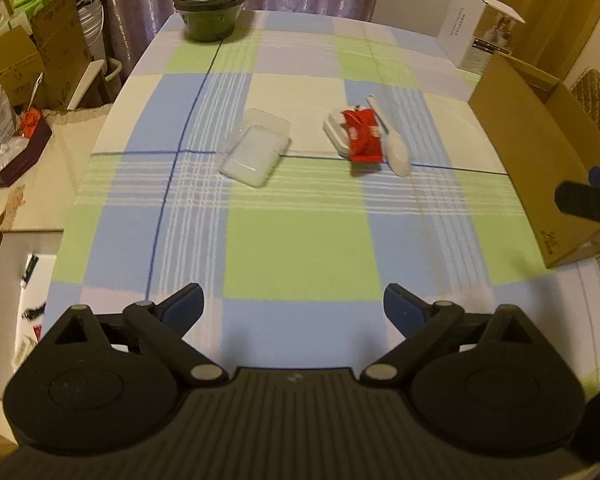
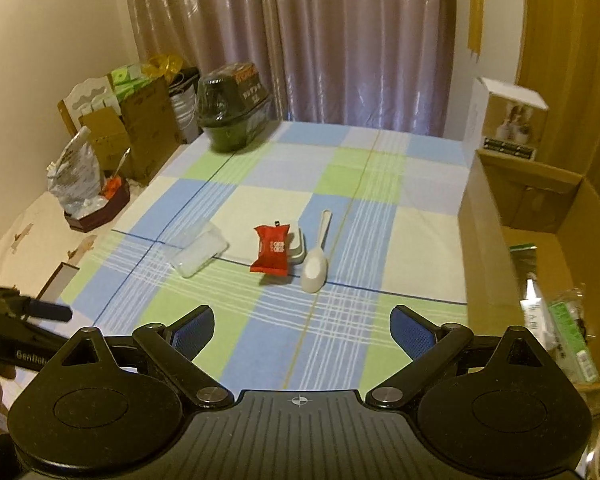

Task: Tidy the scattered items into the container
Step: 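Withdraw both tools from the box toward the remaining items, then grasp the clear plastic container with the left tool while the right tool grasps the white spoon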

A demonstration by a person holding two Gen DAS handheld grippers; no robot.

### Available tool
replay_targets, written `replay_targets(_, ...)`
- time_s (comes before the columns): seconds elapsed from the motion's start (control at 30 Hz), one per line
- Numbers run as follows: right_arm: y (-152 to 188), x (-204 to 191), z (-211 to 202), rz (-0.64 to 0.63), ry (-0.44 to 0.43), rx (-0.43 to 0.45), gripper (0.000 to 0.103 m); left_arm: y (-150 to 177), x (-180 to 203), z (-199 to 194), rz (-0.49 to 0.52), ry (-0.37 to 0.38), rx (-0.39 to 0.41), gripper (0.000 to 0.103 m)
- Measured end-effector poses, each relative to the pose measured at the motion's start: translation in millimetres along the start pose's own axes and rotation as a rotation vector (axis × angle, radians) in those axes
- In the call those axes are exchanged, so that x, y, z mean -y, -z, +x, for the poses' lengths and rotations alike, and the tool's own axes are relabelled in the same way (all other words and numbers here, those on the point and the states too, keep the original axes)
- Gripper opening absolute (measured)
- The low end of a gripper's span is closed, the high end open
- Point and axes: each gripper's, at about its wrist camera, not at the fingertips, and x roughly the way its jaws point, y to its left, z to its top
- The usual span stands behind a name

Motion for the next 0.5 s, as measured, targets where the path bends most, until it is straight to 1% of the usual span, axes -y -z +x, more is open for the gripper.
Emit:
replay_targets(0.13,-5.1,-1.4,24.6,-0.004,-0.019,-0.024,0.099,-18.3,-11.5,19.7,0.048,-0.019,0.006,0.098)
replay_targets(0.23,-10.7,-1.0,44.6,-0.006,-0.026,-0.036,0.099,-32.7,-20.9,35.6,0.073,-0.008,0.012,0.098)
replay_targets(0.33,-15.4,2.2,64.7,-0.005,-0.024,-0.044,0.099,-46.6,-27.5,52.2,0.109,-0.013,0.015,0.099)
replay_targets(0.5,-20.0,13.1,98.4,-0.001,-0.006,-0.06,0.099,-67.0,-32.9,80.8,0.158,-0.002,0.017,0.099)
